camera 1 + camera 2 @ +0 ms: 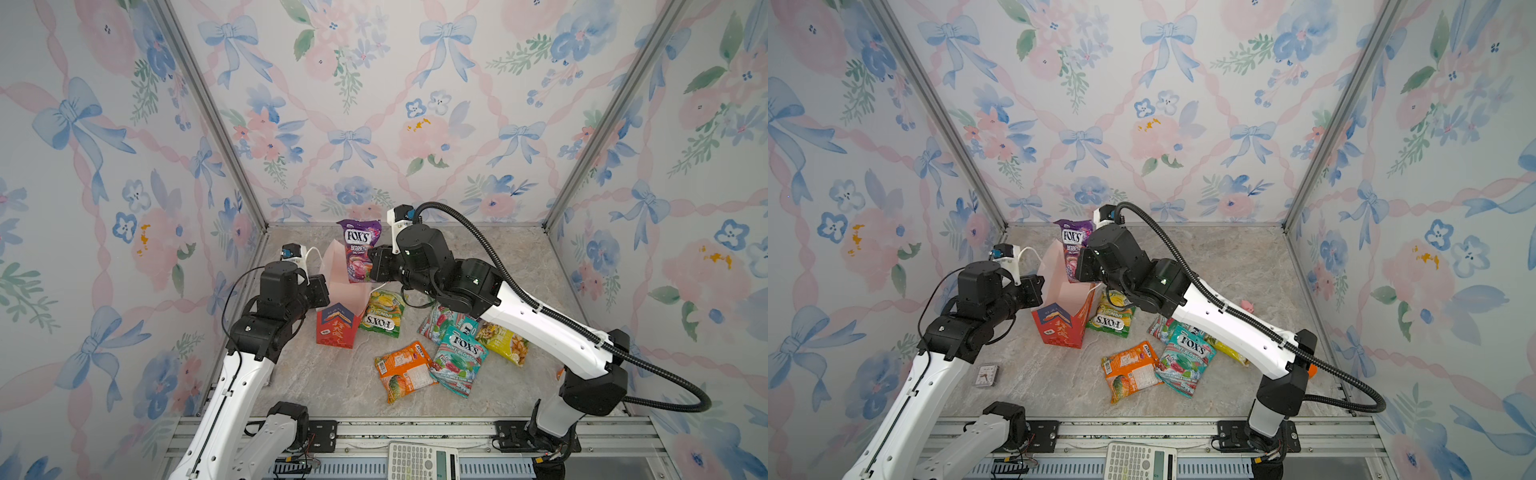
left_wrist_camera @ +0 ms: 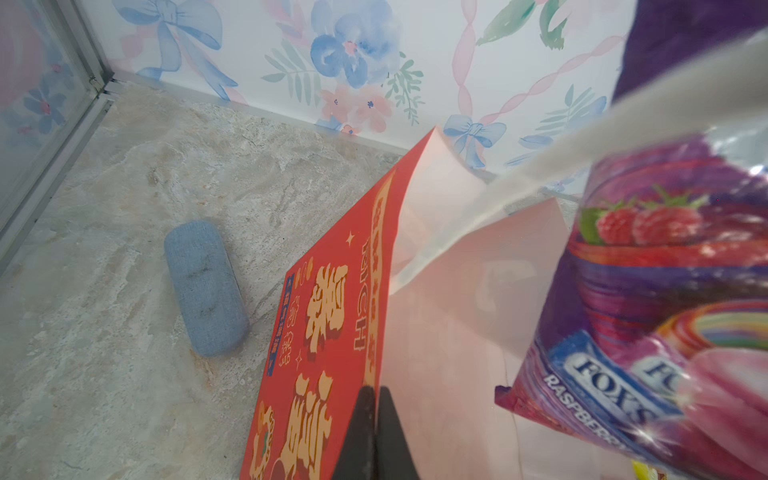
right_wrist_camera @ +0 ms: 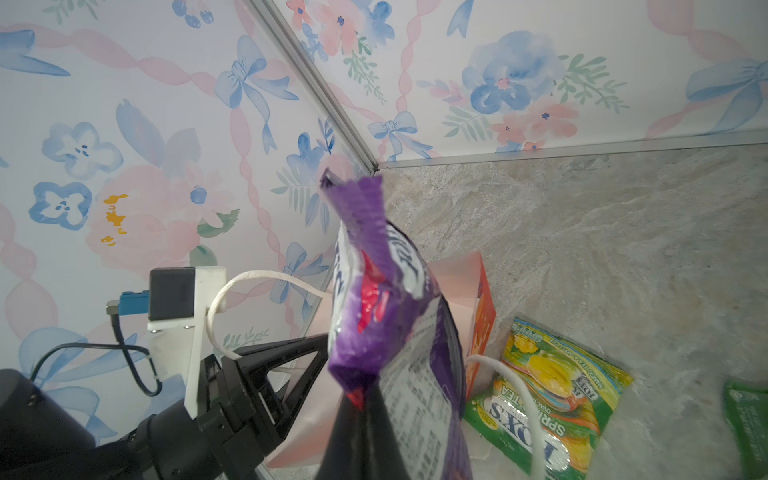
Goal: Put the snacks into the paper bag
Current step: 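Lower the purple packet into the bag held open by the left gripper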
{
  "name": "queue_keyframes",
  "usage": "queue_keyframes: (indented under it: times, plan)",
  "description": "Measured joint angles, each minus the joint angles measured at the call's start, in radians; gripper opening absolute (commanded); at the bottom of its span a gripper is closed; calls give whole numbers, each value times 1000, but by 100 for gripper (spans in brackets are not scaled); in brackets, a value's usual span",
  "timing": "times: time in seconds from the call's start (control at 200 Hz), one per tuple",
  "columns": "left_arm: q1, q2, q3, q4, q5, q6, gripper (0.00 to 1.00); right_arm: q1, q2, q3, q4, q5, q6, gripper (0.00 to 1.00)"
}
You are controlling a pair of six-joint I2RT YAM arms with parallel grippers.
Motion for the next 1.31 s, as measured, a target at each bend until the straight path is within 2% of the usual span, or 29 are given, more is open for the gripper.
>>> queue_keyframes:
  times: [0.76, 1.305]
  plan:
    - [0, -13, -14, 3, -19, 0, 0, -39, 28, -16, -94, -193, 74, 0]
    - [0, -18, -15, 11, -21, 1, 0, -46, 79, -24, -110, -206, 90, 0]
